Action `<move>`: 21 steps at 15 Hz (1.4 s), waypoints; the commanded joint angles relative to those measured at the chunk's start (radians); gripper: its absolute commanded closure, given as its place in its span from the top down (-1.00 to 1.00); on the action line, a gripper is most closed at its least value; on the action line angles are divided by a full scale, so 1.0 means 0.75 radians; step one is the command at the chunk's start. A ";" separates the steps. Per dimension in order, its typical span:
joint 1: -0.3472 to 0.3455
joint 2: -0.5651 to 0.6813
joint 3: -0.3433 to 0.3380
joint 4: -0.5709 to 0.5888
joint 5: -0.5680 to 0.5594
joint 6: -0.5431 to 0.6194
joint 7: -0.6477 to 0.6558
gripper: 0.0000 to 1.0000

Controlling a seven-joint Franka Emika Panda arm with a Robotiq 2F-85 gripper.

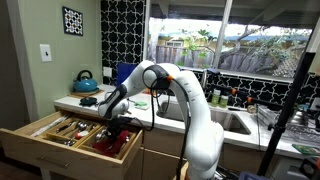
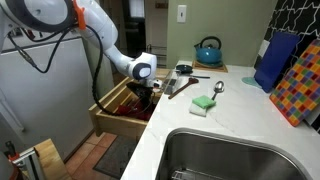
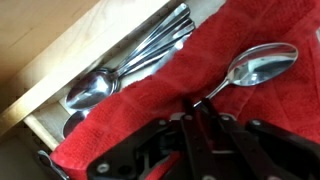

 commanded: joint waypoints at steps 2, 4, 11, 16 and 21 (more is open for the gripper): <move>0.000 0.011 -0.003 -0.027 0.013 0.037 0.020 -0.13; 0.000 0.018 -0.002 -0.028 0.017 0.038 0.026 -0.07; 0.001 0.034 -0.003 -0.018 0.036 0.023 0.059 -0.89; -0.002 0.030 -0.003 -0.018 0.054 0.005 0.080 -0.93; 0.021 0.001 -0.041 -0.043 0.053 0.002 0.254 -0.17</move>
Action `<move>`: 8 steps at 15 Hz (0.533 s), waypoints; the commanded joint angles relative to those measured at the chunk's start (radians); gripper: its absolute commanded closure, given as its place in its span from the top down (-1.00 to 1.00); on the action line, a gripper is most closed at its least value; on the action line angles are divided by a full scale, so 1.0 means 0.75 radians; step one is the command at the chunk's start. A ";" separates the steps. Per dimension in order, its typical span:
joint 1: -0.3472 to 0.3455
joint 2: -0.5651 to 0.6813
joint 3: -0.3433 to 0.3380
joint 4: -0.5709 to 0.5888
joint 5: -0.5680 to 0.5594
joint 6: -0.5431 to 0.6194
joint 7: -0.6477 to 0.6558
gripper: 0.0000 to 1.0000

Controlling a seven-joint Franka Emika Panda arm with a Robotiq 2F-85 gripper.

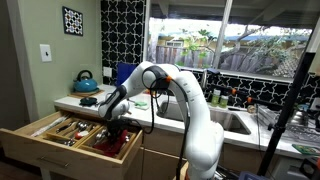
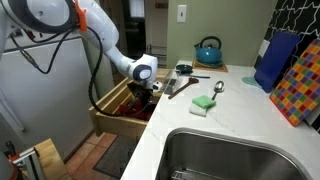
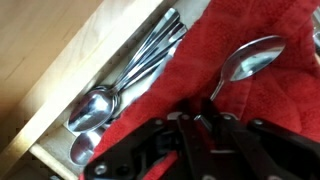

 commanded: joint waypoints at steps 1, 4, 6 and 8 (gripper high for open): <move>0.018 -0.018 -0.032 -0.046 0.026 -0.002 0.104 0.00; 0.017 -0.007 -0.032 -0.049 0.037 -0.001 0.154 0.41; 0.011 -0.004 -0.024 -0.060 0.059 0.019 0.166 0.39; 0.009 0.000 -0.023 -0.063 0.076 0.028 0.171 -0.10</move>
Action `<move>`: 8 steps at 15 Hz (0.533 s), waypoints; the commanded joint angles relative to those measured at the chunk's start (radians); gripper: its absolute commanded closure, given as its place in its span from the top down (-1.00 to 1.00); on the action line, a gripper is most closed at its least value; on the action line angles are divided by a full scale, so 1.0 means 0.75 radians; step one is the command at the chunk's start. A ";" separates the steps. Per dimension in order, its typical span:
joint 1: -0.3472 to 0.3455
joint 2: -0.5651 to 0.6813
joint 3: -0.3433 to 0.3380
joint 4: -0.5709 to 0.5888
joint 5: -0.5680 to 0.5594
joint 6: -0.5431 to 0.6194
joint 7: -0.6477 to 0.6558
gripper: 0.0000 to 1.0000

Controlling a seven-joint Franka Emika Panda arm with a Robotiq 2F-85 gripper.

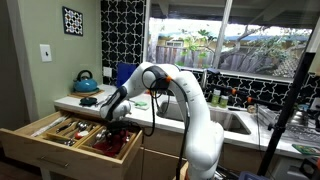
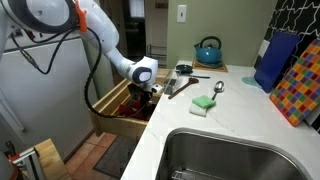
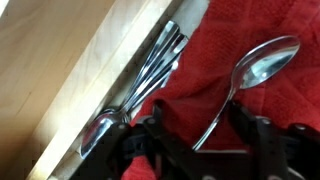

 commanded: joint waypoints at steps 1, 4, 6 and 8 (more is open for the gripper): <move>0.009 0.000 -0.008 -0.029 0.053 0.028 0.023 -0.14; 0.014 -0.003 -0.014 -0.029 0.058 0.023 0.039 -0.63; 0.018 -0.011 -0.020 -0.032 0.053 0.016 0.056 -0.73; 0.021 -0.025 -0.025 -0.036 0.048 0.003 0.073 -0.82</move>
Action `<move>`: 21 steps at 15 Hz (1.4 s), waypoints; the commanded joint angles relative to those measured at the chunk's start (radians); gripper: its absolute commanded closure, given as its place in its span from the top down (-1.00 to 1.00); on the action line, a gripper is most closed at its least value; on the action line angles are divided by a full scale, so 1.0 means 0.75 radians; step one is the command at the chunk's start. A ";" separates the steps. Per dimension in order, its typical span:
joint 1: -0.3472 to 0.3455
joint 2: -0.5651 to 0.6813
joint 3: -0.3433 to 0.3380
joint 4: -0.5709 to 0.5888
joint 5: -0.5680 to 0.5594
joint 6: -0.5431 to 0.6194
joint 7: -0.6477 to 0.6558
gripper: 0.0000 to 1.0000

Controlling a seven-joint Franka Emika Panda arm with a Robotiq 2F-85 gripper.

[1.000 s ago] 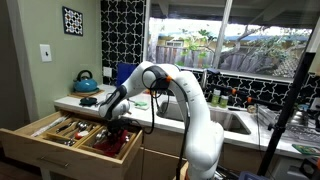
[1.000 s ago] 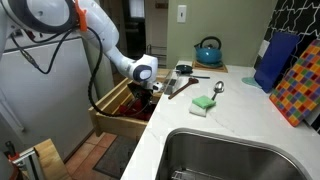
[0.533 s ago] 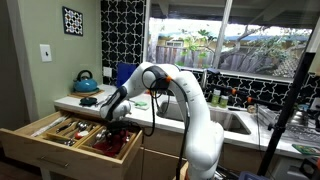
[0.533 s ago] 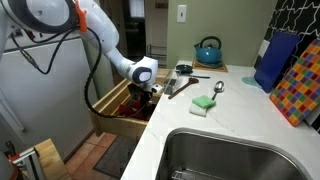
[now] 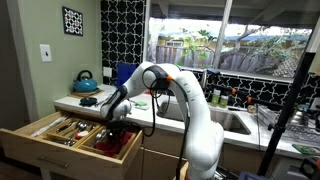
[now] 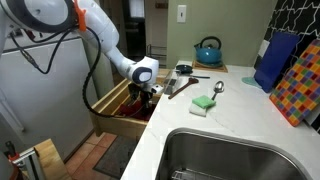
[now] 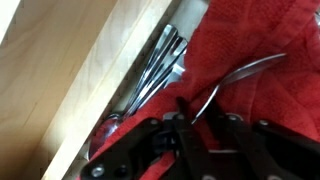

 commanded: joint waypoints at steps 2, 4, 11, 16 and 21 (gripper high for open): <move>0.023 -0.027 -0.012 -0.028 0.018 0.009 0.034 -0.53; 0.032 -0.034 -0.014 -0.028 0.012 0.011 0.045 -0.26; 0.042 -0.033 -0.013 -0.016 0.009 0.010 0.046 -0.90; 0.047 -0.045 -0.015 -0.017 0.004 0.007 0.048 -0.01; 0.040 -0.036 -0.030 0.000 -0.002 0.012 0.048 -0.20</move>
